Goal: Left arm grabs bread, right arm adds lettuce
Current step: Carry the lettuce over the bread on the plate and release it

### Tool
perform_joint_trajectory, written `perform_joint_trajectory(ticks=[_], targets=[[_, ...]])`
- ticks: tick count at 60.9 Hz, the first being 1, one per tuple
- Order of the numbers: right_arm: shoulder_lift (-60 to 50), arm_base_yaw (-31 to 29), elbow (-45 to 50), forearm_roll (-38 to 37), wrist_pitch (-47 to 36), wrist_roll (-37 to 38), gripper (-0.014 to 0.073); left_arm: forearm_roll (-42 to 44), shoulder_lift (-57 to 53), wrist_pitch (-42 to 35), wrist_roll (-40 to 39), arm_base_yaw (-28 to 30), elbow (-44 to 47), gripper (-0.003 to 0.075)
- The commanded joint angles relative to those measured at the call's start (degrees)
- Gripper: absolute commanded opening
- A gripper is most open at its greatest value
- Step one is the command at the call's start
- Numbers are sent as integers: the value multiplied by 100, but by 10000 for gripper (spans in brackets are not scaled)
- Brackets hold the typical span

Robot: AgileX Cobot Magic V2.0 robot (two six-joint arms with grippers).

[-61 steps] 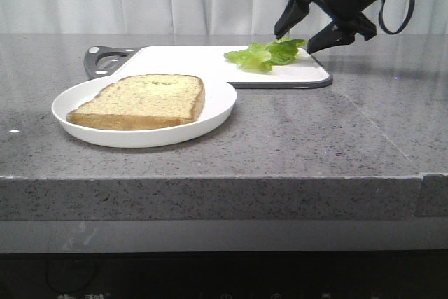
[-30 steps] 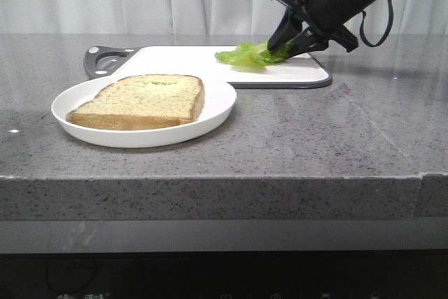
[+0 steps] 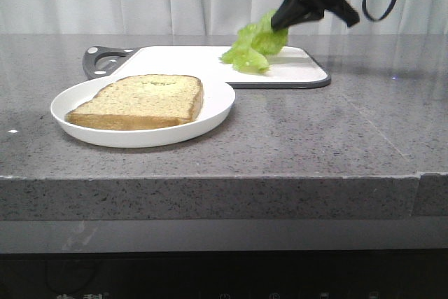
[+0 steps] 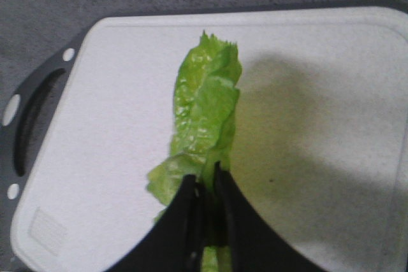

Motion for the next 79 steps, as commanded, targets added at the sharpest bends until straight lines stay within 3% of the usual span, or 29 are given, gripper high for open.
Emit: perform_joint_trajectory(ticks=[1, 10, 19, 31, 42, 57, 75, 79], targets=[[-754, -15, -75, 507, 60, -67, -118, -199, -25, -368, -51, 19, -148, -20], [-1397, 112, 468, 817, 149, -417, -118, -199, -25, -368, -51, 19, -148, -20], [-2300, 346, 1580, 1343, -27, -1134, -118, -199, -25, -368, -51, 19, -148, -20], [-3262, 670, 3027, 2798, -106, -2390, -118, -199, -25, -372, -51, 19, -148, -20], [-3286, 990, 3696, 3663, 100, -3058, -118, -199, -25, -372, -51, 19, -148, -20], [-2779, 1601, 3849, 3872, -91, -3154, -118, -199, -25, -372, -51, 19, -148, -20], [-2155, 1666, 3849, 3872, -118, -3154, -113, -199, -25, -372, -51, 19, -148, -20], [-2132, 1666, 3849, 3854, -118, -3154, -78, -199, -25, -372, -51, 19, -148, -20]])
